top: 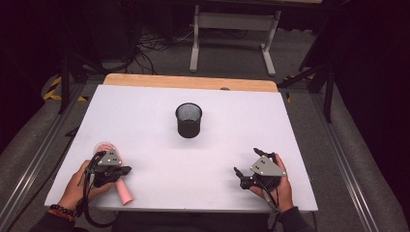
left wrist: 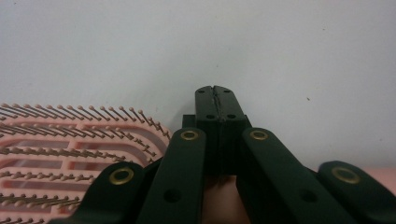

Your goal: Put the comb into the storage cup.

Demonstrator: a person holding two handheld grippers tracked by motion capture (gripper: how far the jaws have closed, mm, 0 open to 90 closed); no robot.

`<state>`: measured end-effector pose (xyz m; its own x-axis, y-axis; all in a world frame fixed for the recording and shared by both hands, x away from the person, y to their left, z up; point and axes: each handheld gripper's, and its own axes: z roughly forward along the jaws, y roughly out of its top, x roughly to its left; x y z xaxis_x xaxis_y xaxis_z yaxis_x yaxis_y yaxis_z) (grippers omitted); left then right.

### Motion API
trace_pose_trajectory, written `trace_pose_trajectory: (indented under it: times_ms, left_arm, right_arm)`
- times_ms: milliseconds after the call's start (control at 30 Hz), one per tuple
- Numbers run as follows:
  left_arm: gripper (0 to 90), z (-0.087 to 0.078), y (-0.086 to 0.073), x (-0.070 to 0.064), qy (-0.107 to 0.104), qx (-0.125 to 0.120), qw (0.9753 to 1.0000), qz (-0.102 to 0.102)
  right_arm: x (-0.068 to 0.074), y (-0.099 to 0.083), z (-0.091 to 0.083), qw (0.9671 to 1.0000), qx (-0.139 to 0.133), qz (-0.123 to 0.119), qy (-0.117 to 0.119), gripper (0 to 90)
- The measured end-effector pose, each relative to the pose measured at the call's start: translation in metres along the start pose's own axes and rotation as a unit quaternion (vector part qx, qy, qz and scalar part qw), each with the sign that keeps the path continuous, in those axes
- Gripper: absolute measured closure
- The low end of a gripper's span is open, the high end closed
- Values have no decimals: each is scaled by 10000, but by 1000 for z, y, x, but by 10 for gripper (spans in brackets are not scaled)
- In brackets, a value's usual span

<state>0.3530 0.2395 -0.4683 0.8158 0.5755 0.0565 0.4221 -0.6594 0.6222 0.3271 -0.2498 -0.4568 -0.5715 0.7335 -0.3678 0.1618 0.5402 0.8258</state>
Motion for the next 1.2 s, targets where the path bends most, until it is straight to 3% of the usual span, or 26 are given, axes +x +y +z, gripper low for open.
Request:
trace_pose_trajectory:
  times_ms: [367,800,1200]
  left_arm:
    - [898,-9,0,-4,-47,-153,9999,23]
    - [873,-34,-3,0,213,-556,9981,-180]
    - [857,-44,-15,-4,164,-526,9982,-228]
  right_arm:
    - [-1,0,-1,10000,-11,13,-24,92]
    - [-1,0,-1,10000,-10,10,-39,92]
    - [-1,0,-1,10000,-13,15,-28,92]
